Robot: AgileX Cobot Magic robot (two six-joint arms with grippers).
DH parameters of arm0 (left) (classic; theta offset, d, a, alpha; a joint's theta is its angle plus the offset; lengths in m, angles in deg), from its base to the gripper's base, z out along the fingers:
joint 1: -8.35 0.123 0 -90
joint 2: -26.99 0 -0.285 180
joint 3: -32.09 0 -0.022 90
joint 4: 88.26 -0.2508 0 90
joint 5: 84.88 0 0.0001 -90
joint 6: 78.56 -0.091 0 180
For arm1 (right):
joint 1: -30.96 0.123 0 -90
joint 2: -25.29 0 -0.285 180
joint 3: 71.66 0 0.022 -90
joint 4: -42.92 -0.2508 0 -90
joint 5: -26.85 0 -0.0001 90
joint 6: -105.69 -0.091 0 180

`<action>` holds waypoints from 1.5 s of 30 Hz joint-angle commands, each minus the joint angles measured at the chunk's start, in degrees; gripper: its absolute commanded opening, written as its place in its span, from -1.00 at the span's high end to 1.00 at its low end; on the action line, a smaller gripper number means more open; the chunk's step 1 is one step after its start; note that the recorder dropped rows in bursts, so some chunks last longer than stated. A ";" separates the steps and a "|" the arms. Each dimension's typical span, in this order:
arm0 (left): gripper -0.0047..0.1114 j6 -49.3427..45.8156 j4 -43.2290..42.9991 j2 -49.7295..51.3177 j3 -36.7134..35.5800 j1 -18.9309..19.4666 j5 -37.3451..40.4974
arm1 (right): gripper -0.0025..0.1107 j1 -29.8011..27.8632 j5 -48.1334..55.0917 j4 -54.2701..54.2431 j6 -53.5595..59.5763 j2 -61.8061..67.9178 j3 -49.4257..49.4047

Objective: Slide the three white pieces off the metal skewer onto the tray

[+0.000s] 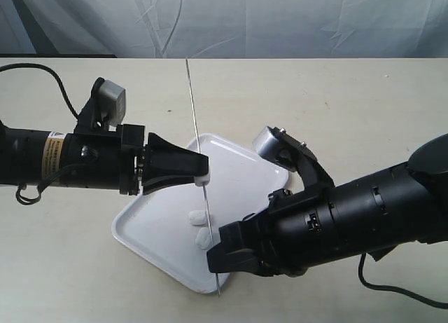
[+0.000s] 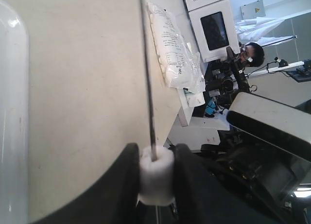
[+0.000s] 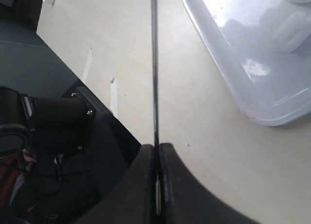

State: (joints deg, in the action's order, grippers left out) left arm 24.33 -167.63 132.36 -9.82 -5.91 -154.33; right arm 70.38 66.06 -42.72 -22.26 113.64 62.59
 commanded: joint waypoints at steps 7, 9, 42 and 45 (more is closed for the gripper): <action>0.68 -1.44 1.86 -0.50 0.17 -0.17 -0.51 | 0.97 0.01 2.13 1.63 0.88 0.00 0.27; 0.68 -1.61 3.03 -0.50 0.17 -0.17 -0.51 | 0.97 0.01 2.66 1.43 0.88 0.00 -0.38; 0.73 -13.13 9.78 -0.50 0.17 7.26 16.57 | 0.97 0.01 9.93 1.61 2.32 0.00 -12.77; 0.73 -12.59 0.47 0.17 0.17 6.05 19.86 | 0.97 0.01 5.85 -0.39 2.32 0.00 -11.94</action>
State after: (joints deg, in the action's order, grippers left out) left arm 11.52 -158.68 132.36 -9.72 1.01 -137.50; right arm 70.38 75.15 -41.55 -20.33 113.55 49.71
